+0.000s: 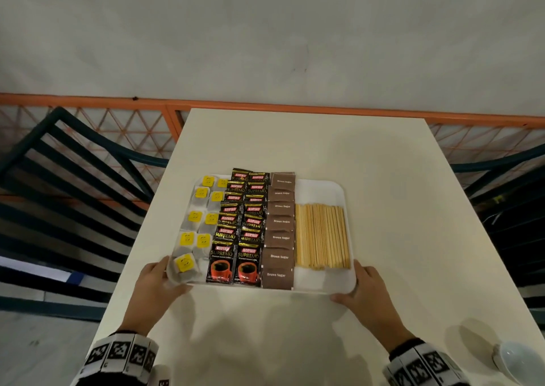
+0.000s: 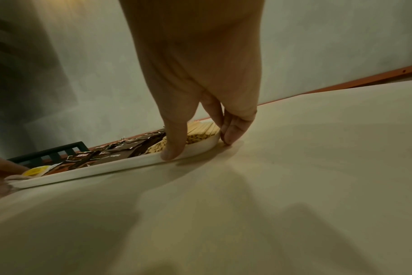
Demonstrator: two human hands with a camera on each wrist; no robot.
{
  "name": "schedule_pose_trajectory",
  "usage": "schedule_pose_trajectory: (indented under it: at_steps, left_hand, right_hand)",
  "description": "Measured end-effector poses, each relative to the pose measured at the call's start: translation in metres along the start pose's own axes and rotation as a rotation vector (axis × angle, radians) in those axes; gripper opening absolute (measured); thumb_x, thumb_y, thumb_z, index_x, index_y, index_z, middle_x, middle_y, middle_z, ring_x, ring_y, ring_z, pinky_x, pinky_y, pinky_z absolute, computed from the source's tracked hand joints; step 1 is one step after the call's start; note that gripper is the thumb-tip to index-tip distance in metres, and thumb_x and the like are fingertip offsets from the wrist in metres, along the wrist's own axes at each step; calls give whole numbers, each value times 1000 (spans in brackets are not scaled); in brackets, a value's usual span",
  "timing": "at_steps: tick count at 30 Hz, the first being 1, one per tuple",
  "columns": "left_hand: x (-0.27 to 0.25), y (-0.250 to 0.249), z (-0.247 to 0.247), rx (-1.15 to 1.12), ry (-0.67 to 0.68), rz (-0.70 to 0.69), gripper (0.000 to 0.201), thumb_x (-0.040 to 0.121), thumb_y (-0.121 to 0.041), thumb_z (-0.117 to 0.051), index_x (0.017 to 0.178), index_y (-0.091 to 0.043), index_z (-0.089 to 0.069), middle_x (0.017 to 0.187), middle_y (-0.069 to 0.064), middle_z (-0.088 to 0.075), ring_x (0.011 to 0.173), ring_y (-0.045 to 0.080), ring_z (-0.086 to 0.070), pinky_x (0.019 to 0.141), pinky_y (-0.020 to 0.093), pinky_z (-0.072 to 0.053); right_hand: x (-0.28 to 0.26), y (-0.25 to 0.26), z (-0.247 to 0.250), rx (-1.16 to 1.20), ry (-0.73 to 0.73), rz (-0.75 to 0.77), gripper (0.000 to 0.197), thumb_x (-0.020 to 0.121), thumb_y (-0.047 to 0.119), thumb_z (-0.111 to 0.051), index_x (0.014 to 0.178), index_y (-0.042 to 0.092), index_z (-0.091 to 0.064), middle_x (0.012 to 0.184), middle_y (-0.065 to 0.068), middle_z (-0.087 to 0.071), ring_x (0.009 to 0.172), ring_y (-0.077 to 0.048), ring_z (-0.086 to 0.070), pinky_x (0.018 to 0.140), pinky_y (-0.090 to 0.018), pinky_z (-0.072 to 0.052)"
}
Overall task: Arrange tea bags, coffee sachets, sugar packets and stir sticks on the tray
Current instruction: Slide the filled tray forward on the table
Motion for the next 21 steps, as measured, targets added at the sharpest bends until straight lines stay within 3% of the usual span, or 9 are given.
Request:
schedule_pose_trajectory:
  at_steps: [5,11,16,21]
  left_hand:
    - [29,-12,1,13,-51,-6,41,71,-5,-76,108,-3,-59,93,13,-57,93,34,-56,78,36,-42]
    - [63,-17,1,-93,-83,14,46,74,-5,-72,118,-11,-58,107,15,-62,100,33,-57,89,44,-45]
    - [90,-18,-1,-139,-74,71,62,75,-9,-72,130,-13,-45,117,17,-60,108,36,-55,92,48,-46]
    - [112,-33,-1,-145,-89,40,50,79,-8,-68,125,-9,-48,113,17,-62,104,36,-57,87,41,-44]
  right_hand:
    - [34,10,3,-44,-19,4,84,64,34,-80,134,8,-41,115,-11,-52,107,-27,-48,95,-40,-45]
    - [69,27,11,-172,-45,16,80,70,38,-76,134,8,-38,121,-13,-48,111,-29,-42,96,-31,-33]
    - [96,37,17,-265,-51,17,87,72,50,-70,139,10,-31,126,-13,-45,114,-30,-41,98,-36,-35]
    - [122,47,23,-340,-32,13,84,78,52,-63,140,8,-28,129,-12,-44,119,-29,-40,101,-34,-33]
Point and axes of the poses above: each hand's wrist, its own x-axis towards the middle knuckle, its own z-axis out of the back of the hand, y = z × x, the point moved 9 cm from there along x, towards the middle knuckle
